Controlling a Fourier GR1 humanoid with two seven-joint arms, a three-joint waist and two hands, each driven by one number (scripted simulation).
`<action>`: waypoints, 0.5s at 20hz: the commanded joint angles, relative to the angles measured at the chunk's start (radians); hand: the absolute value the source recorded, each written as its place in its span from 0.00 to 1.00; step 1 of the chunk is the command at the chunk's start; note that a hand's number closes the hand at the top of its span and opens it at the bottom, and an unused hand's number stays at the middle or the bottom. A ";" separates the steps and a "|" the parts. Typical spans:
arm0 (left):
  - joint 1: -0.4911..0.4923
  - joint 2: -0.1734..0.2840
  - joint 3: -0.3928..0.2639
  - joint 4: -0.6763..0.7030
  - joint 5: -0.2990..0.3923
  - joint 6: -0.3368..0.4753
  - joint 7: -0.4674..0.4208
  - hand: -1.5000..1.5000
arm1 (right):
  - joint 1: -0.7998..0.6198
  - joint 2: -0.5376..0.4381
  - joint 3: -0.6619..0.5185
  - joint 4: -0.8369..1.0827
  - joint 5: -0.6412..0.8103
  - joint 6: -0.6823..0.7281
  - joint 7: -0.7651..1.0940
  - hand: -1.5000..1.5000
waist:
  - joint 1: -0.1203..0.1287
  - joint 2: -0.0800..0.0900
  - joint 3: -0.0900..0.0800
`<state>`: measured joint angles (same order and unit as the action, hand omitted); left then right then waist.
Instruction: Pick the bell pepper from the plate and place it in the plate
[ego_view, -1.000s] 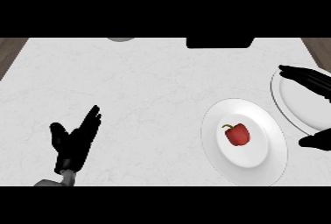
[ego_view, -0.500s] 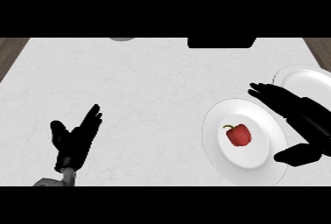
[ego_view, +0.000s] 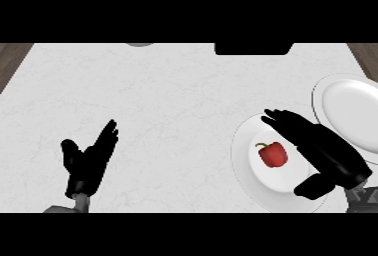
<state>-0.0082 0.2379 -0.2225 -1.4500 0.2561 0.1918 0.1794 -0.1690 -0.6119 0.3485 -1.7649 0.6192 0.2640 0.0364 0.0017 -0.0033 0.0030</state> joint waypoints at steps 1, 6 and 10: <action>-0.022 0.021 0.049 -0.036 0.009 -0.029 0.097 0.50 | 0.018 0.059 -0.027 0.050 0.057 -0.002 -0.056 0.00 | 0.000 0.003 -0.003; 0.019 -0.041 0.010 -0.021 -0.049 -0.002 0.054 0.50 | 0.066 0.097 0.020 0.055 0.212 -0.063 -0.038 0.00 | 0.000 0.003 -0.003; 0.034 -0.028 0.038 -0.012 -0.033 -0.053 0.040 0.50 | 0.055 0.152 0.035 0.122 0.312 -0.124 -0.023 0.00 | 0.002 0.003 -0.003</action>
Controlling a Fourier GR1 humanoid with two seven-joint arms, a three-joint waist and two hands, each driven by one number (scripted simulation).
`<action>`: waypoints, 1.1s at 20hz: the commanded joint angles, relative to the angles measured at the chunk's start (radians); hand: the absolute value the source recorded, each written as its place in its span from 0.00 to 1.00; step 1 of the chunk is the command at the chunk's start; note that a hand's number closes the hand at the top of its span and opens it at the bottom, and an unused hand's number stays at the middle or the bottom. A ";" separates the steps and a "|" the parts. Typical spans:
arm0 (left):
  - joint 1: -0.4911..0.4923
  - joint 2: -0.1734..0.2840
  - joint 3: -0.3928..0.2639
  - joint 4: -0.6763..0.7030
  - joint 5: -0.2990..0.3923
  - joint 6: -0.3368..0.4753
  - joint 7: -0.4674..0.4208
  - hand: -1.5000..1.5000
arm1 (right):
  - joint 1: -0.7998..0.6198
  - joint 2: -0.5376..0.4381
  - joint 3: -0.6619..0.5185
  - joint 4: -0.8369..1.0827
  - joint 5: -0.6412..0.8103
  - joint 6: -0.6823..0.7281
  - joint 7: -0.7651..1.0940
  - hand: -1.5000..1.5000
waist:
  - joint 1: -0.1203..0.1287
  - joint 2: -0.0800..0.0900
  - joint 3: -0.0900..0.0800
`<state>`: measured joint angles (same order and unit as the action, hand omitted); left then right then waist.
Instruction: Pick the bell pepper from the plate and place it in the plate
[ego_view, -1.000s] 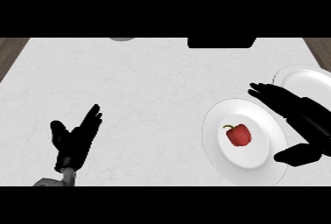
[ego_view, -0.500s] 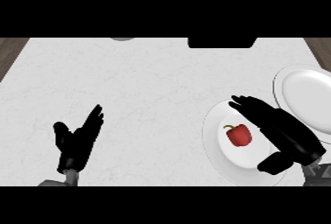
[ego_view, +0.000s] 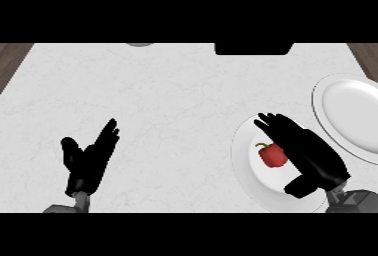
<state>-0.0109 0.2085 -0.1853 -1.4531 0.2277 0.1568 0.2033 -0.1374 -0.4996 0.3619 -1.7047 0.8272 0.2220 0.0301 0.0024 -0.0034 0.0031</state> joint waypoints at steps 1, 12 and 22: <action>0.021 -0.001 0.007 -0.040 -0.011 -0.002 0.061 0.50 | 0.047 0.043 0.020 0.014 0.115 -0.054 0.016 0.00 | -0.001 0.003 -0.003; 0.034 -0.054 0.045 0.062 -0.048 -0.057 -0.034 0.50 | -0.053 0.119 -0.036 0.180 0.189 0.003 -0.067 0.00 | 0.000 0.003 -0.003; 0.062 -0.024 0.072 -0.061 -0.045 -0.074 0.076 0.50 | -0.120 0.167 0.001 0.367 0.351 -0.097 -0.153 1.00 | 0.007 0.003 -0.003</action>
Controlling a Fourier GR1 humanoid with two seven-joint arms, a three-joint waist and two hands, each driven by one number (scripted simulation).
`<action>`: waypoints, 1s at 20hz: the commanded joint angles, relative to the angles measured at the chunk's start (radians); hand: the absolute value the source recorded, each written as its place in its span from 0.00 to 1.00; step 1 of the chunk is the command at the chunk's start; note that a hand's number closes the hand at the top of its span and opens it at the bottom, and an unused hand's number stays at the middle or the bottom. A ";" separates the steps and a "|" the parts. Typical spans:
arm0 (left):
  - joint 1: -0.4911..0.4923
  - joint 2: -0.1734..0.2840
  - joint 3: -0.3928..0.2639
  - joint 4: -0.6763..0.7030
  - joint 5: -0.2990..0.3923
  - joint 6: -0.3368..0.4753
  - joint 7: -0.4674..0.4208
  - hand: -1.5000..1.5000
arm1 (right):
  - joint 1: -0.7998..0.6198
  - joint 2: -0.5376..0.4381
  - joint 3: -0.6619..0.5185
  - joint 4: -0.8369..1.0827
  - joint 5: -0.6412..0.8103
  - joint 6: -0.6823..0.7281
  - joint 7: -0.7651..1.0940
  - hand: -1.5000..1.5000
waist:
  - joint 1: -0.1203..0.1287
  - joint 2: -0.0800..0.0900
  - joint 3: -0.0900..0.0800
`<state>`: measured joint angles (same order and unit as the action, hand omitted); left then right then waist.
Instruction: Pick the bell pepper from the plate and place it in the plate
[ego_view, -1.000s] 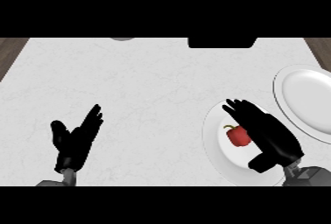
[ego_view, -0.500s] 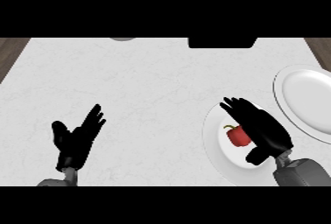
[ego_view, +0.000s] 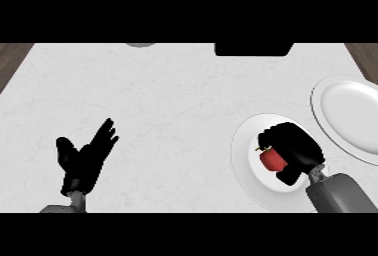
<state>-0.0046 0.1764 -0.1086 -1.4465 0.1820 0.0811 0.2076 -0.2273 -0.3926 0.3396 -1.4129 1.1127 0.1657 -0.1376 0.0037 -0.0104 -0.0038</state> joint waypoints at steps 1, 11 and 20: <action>0.044 -0.014 0.003 -0.008 -0.007 -0.012 0.011 0.50 | -0.007 0.026 -0.022 0.069 0.056 -0.073 -0.048 1.00 | 0.000 0.010 0.004; 0.021 -0.028 -0.005 0.012 -0.037 0.003 -0.016 0.50 | -0.101 0.194 -0.342 0.043 -0.012 -0.251 0.307 1.00 | 0.000 0.028 0.007; 0.027 -0.026 -0.015 -0.029 -0.031 -0.012 -0.019 0.50 | -0.279 0.213 -0.654 0.101 0.167 -0.497 0.878 1.00 | 0.047 0.050 -0.002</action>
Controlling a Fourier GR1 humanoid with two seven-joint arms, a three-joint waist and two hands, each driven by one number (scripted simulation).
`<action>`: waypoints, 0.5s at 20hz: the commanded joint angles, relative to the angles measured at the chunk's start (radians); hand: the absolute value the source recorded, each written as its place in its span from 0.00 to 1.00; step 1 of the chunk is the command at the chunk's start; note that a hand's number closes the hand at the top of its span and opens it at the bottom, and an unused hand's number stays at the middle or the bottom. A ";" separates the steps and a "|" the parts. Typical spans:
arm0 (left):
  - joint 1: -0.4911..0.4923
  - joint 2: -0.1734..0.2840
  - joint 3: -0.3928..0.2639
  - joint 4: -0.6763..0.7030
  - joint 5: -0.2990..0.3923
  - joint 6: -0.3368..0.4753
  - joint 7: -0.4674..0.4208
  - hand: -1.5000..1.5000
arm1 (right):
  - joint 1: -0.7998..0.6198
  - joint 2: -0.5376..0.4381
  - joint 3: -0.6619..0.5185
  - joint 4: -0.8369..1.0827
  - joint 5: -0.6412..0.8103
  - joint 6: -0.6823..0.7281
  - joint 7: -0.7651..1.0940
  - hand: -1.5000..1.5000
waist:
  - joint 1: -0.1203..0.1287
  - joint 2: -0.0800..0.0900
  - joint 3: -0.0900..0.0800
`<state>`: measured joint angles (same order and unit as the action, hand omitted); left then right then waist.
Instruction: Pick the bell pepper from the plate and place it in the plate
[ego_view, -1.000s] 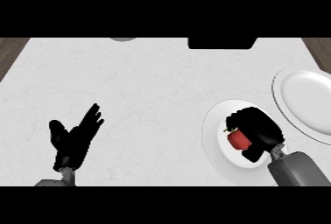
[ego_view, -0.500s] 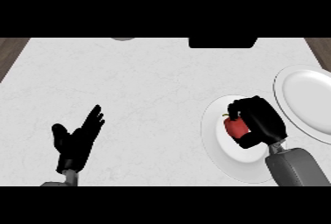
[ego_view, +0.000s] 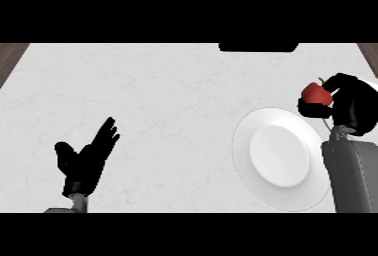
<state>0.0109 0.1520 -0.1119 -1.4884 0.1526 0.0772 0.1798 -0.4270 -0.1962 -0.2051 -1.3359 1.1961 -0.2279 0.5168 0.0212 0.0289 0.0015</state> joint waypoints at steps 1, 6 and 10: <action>0.008 0.000 -0.015 0.014 -0.008 -0.008 0.007 0.50 | -0.117 0.008 -0.139 0.031 0.109 -0.126 0.281 1.00 | 0.043 0.014 -0.007; -0.029 -0.010 -0.047 0.021 -0.018 -0.020 0.024 0.50 | -0.230 0.002 -0.239 0.086 0.314 -0.282 0.566 1.00 | 0.069 0.022 -0.006; -0.032 -0.019 -0.062 0.037 -0.021 -0.027 0.031 0.50 | -0.295 -0.004 -0.309 0.152 0.485 -0.388 0.724 1.00 | 0.085 0.025 -0.003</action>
<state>-0.0316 0.1406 -0.1510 -1.4810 0.1416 0.0560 0.1935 -0.6581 -0.1981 -0.4500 -1.2361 1.5389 -0.4856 1.0267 0.0928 0.0472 -0.0013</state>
